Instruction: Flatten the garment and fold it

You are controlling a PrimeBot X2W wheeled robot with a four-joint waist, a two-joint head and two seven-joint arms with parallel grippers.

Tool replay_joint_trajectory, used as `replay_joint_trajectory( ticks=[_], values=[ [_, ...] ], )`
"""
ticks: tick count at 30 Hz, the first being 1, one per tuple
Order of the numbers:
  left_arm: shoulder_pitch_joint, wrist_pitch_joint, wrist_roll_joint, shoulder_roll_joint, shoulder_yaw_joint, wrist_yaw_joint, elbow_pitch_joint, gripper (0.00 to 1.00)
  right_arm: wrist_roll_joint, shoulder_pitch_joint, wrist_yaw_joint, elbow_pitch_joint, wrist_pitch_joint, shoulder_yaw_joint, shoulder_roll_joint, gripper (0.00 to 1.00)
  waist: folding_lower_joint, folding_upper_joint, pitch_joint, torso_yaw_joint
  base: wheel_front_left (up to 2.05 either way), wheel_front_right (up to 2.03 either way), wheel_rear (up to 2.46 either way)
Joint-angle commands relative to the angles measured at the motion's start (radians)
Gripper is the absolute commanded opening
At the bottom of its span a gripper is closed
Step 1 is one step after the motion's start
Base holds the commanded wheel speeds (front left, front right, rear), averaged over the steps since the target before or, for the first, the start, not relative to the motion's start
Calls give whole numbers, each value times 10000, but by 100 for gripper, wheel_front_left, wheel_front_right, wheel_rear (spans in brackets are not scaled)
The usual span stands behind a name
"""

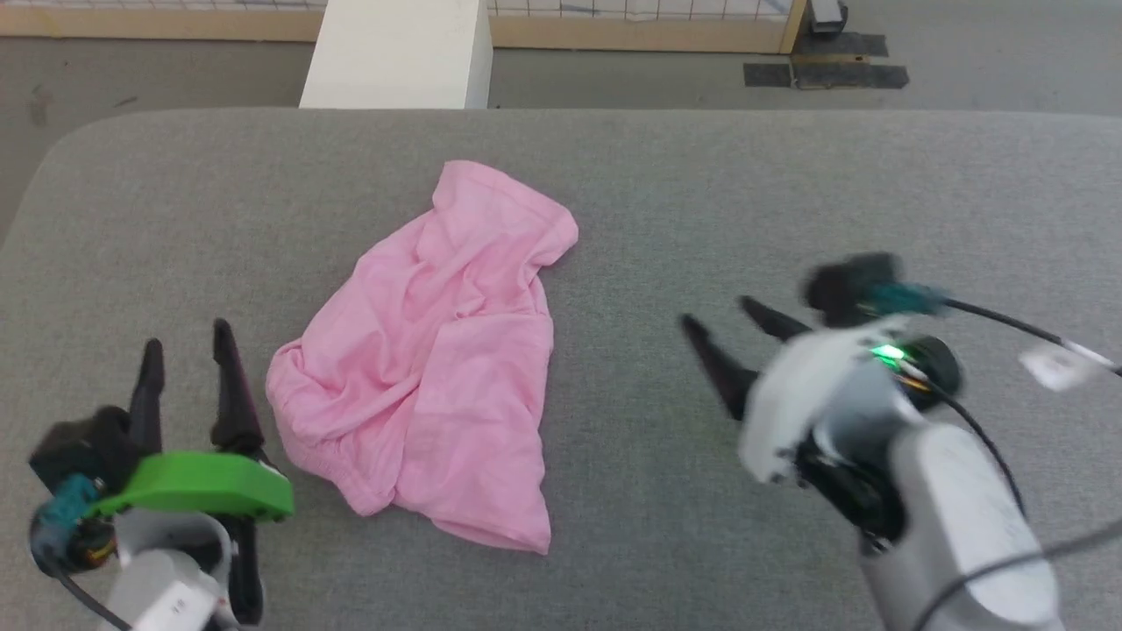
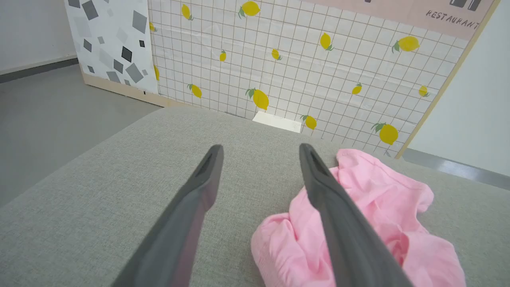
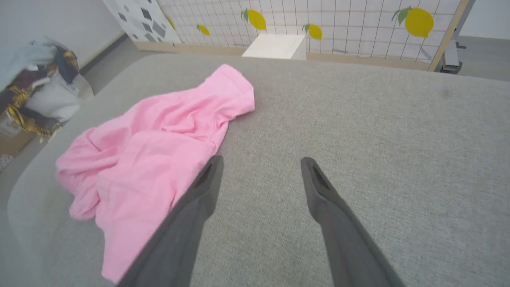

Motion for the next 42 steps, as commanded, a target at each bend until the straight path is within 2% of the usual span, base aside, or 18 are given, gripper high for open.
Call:
replay_joint_trajectory(
  ticks=[1,6,10,16,19,20,21,22,25,29,33,36,39,42],
  values=[
    [288,-231,165,-132,-87,-44,-67,100,-113,-534,-13,434,104,580,14,100,0,0,206,233,0,0,0],
    [582,-543,242,-494,-227,-159,-154,100,198,-1915,-13,2223,364,2895,14,100,0,0,635,767,0,0,0],
    [485,-615,219,-586,-236,-333,-31,100,463,-2505,-13,3359,438,4322,14,100,0,0,922,1146,0,0,0],
    [248,-661,231,-707,-148,-427,160,100,1221,-2728,-13,4307,575,5989,14,100,0,0,1103,1376,0,0,0],
    [222,-670,236,-739,-97,-464,235,100,1554,-2775,-13,4577,585,6442,14,100,0,0,1090,1356,0,0,0],
    [226,-673,235,-748,-71,-471,258,100,1681,-2811,-13,4652,544,6528,14,33,0,0,1076,1326,0,0,0],
    [231,-674,239,-751,-50,-474,273,100,1769,-2861,-13,4667,393,6521,14,0,0,0,1062,1293,0,0,0],
    [237,-676,245,-752,-25,-478,285,100,1843,-2937,-13,4707,217,6495,14,0,0,0,1042,1241,0,0,0],
    [230,-679,250,-761,30,-503,268,100,2081,-3065,-13,4785,-295,6142,14,0,0,0,932,1124,0,0,0],
    [267,-682,250,-788,162,-503,147,100,1992,-2890,-13,4771,-1003,5098,14,0,0,0,669,937,0,0,0],
    [454,-683,297,-813,279,-448,2,100,1488,-1863,-13,4367,-1106,3278,-182,0,0,0,306,683,0,0,0],
    [679,-683,327,-827,312,-372,-109,100,928,-348,-13,3450,-553,1529,-574,0,0,0,50,427,0,0,0],
    [854,-641,328,-816,298,-335,-214,100,373,1481,-13,2156,545,-20,-607,0,0,0,-96,199,0,0,0],
    [974,-520,304,-800,264,-304,-332,100,254,3647,-13,585,2695,-770,-385,0,0,0,-150,-55,0,0,0]
  ],
)
